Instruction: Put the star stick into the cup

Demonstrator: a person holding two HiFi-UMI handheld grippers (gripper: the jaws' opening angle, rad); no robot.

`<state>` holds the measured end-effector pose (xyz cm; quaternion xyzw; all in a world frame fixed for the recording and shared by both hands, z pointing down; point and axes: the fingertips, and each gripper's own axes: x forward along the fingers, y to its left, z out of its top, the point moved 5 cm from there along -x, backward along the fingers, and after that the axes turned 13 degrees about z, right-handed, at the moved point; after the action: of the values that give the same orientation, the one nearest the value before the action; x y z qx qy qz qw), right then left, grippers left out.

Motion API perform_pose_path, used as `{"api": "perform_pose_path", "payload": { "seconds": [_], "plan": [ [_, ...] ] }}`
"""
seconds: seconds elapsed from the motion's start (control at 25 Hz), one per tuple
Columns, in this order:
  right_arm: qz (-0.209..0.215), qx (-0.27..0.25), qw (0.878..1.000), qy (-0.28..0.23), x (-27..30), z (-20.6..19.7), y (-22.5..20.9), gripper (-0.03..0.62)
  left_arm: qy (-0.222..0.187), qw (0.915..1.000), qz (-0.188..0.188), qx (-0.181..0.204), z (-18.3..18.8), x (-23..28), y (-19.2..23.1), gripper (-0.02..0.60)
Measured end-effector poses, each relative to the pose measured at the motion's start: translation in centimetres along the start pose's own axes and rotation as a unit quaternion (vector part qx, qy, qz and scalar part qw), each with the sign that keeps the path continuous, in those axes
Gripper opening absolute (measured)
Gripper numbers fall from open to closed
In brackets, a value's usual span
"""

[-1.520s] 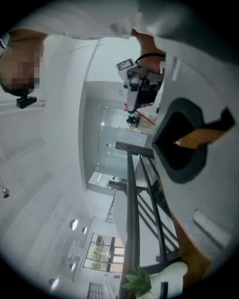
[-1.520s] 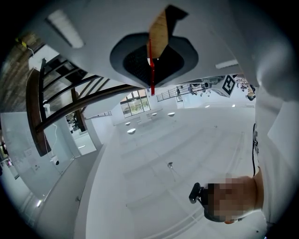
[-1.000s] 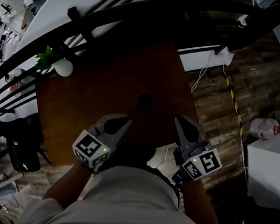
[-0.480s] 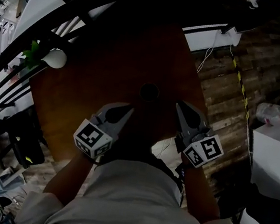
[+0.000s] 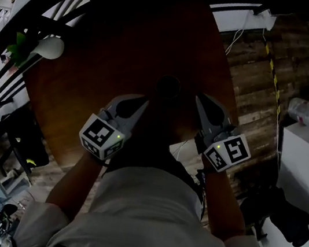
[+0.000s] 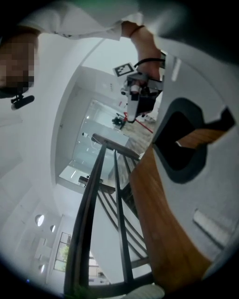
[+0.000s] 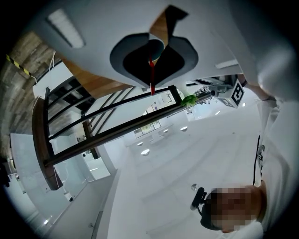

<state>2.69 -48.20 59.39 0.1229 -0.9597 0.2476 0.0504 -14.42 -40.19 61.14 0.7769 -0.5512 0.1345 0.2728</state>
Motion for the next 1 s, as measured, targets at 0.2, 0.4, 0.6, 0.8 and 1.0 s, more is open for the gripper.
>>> {"api": "perform_pose_path", "payload": {
  "seconds": [0.2,0.4,0.6,0.8,1.0],
  "plan": [
    [-0.001,0.003,1.0,0.012,1.3,-1.7,-1.1,0.025,0.008,0.9999,-0.006,-0.01,-1.3,0.9,1.0,0.003],
    [0.001,0.004,1.0,0.018,2.2,-3.1,-1.9,0.025,0.016,0.9997,-0.006,-0.017,-2.8,1.8,1.7,0.003],
    [0.003,0.006,1.0,0.024,3.1,-4.3,-2.3,0.025,0.027,0.9993,-0.013,-0.024,-3.8,2.2,1.9,0.003],
    [0.009,0.005,1.0,0.024,3.3,-4.3,-2.3,0.026,0.027,0.9992,-0.012,-0.025,-3.7,2.4,2.1,0.003],
    [0.014,0.006,1.0,0.028,3.3,-4.3,-2.3,0.067,0.033,0.9989,-0.022,-0.025,-3.7,2.5,1.5,0.003]
  ]
}}
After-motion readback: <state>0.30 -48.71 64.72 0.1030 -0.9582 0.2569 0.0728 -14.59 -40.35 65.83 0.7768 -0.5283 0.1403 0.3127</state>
